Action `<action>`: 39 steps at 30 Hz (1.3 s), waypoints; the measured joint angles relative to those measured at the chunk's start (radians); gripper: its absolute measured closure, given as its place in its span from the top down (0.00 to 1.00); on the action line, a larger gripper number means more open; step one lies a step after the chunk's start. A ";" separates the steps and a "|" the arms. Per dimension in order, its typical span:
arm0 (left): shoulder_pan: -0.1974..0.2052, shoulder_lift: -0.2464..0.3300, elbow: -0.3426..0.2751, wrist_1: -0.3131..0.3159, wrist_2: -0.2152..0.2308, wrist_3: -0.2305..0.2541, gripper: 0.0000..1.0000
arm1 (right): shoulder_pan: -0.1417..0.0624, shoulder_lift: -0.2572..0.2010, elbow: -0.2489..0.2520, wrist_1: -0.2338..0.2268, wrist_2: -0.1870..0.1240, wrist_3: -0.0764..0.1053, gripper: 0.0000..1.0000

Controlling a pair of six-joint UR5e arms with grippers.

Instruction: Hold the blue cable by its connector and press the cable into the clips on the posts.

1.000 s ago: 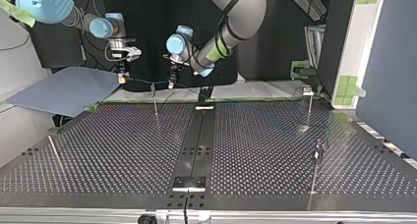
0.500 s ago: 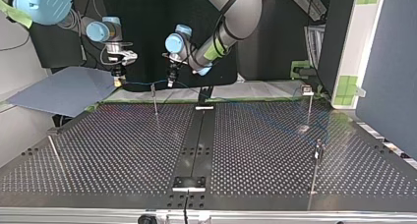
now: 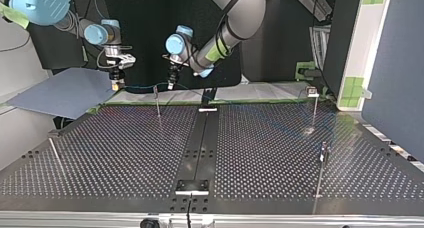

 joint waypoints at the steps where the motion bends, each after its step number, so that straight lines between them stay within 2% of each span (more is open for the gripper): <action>1: 0.000 0.000 0.002 0.000 0.000 0.000 0.00 | 0.000 0.000 -0.001 0.000 -0.001 0.001 0.00; 12: -0.009 0.026 0.005 -0.040 -0.010 0.008 0.00 | 0.001 0.000 -0.008 0.003 -0.001 0.004 0.00; 21: -0.021 0.083 -0.051 -0.029 -0.029 0.041 0.00 | 0.005 0.001 -0.012 0.003 -0.001 0.008 0.00; 31: -0.004 0.087 -0.058 -0.033 -0.004 -0.003 0.00 | 0.006 0.001 -0.016 0.002 -0.001 0.009 0.00; 39: -0.010 0.087 -0.111 -0.009 -0.009 0.012 0.00 | 0.007 0.001 -0.018 0.002 -0.001 0.011 0.00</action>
